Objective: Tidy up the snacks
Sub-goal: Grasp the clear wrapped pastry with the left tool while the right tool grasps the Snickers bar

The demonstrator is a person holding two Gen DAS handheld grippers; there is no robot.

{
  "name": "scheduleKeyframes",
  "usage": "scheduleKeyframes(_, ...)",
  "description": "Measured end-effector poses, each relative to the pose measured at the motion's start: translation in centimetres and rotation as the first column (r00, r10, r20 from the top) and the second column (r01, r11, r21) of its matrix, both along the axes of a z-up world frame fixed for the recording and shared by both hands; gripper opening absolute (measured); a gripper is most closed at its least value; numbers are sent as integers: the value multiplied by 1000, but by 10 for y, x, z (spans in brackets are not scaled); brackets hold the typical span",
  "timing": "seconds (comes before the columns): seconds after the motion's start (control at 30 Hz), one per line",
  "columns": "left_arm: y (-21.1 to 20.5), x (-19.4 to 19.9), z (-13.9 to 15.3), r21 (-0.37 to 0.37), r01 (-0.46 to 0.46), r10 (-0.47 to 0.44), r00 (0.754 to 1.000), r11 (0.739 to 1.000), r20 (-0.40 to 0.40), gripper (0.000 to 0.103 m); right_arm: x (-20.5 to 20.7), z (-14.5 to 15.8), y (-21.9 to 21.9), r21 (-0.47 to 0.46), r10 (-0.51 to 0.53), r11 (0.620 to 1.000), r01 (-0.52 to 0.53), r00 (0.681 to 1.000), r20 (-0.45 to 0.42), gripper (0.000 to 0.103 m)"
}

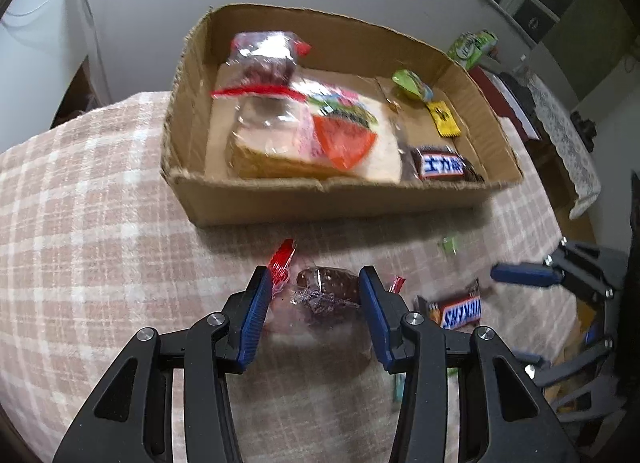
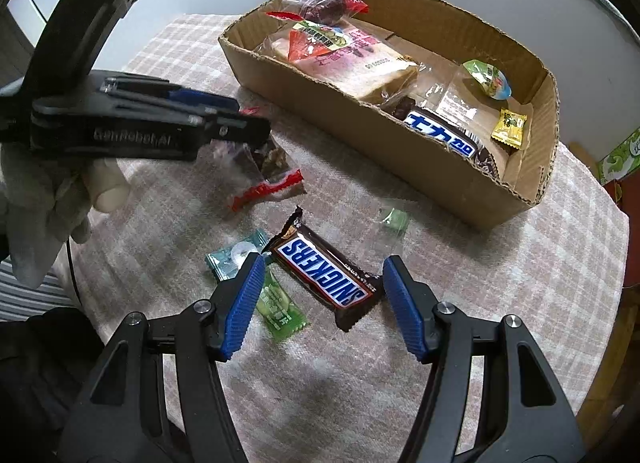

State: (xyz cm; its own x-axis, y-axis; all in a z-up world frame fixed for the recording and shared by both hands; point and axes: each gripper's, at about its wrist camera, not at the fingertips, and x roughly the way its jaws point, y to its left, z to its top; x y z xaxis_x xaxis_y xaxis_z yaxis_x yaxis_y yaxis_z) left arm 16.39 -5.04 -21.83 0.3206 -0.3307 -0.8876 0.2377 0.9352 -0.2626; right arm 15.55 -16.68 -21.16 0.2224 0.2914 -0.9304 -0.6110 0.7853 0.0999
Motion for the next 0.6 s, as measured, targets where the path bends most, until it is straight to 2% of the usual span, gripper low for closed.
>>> scheduleKeyframes(0.3,19,-30,2,-33,-16,16,1000,999,1,44,-4,-2,-7,-2,-6,1000,6,1000,-4,64)
scheduleKeyframes(0.43,30,-35,8,-23,-42,42,999,999,-1,41,-4,-3,-9,-3,-5,1000,5,1000,-3,64)
scheduleKeyframes(0.6,28,-35,21,-60,-56,58,998,997,28,41,0,-5,-5,-7,10,1000,-10,1000,-8,64)
